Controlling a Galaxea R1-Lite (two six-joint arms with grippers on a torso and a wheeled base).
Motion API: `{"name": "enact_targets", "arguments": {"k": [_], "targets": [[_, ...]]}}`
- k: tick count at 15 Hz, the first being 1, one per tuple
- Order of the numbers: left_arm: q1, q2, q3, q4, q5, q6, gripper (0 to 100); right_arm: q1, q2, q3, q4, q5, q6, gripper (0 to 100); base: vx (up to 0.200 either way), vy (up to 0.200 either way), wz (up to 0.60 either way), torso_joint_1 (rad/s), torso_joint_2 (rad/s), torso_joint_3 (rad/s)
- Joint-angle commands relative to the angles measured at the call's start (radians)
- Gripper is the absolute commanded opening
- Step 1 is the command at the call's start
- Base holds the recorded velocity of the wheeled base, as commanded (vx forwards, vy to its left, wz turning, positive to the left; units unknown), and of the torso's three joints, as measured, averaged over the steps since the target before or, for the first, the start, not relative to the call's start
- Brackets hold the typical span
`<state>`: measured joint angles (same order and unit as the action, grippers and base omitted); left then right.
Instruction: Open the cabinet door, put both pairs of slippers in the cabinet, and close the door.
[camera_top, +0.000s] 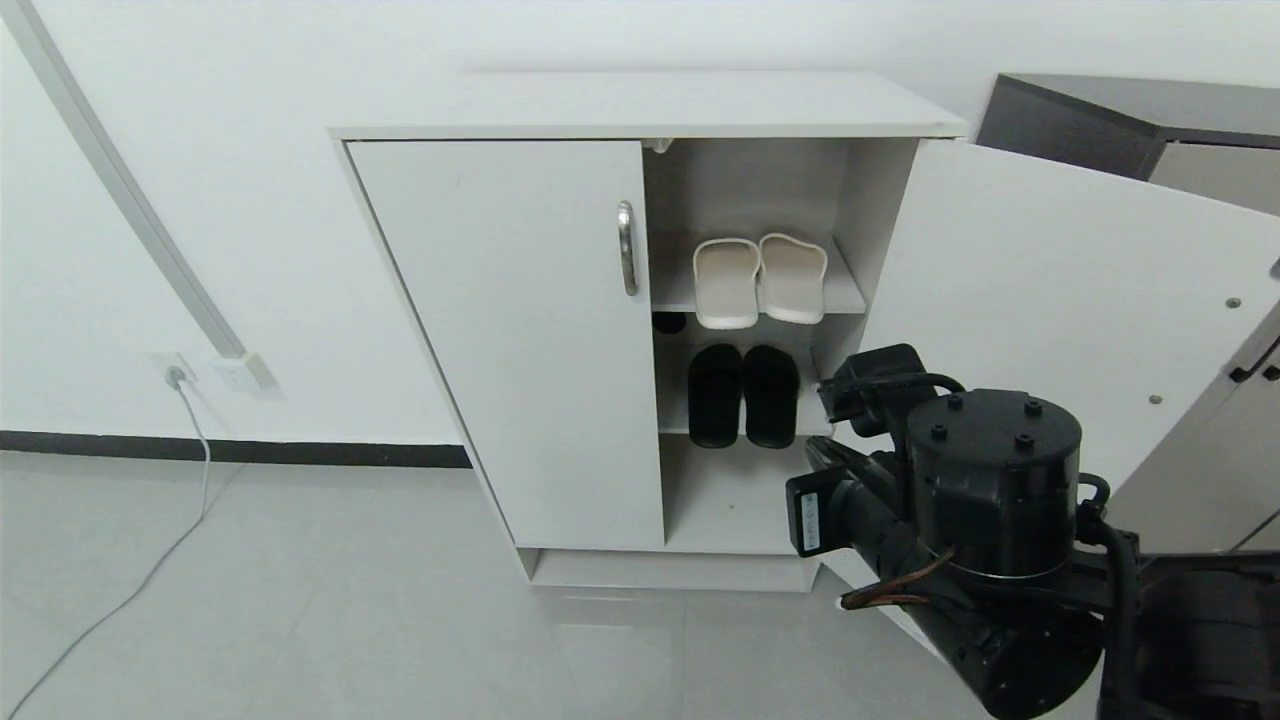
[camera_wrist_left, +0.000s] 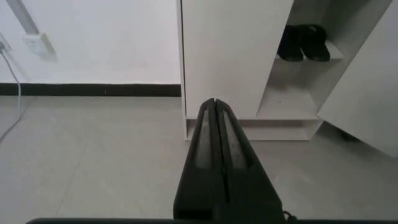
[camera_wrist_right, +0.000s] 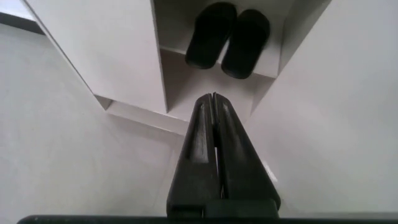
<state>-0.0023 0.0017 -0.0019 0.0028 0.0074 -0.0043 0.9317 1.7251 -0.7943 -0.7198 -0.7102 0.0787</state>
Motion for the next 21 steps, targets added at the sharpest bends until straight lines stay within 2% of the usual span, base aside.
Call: {"name": "enact_targets", "arguments": {"k": [1,12,21], "targets": [[0.001,0.000,0.000,0.000,0.000,0.000,0,0.001,0.002,0.003,-0.001,0.000,-0.002,0,0.000,0.000,0.00,0.115,-0.47,-0.364],[0.001,0.001,0.000,0.000,0.000,0.000,0,0.001,0.001,0.003,-0.001,0.000,-0.002,0,0.000,0.000,0.00,0.154,-0.48,-0.324],[0.001,0.001,0.000,0.000,0.000,0.000,0,-0.001,0.001,0.017,-0.001,0.000,-0.002,0,0.000,0.000,0.00,0.219,-0.53,-0.314]]}}
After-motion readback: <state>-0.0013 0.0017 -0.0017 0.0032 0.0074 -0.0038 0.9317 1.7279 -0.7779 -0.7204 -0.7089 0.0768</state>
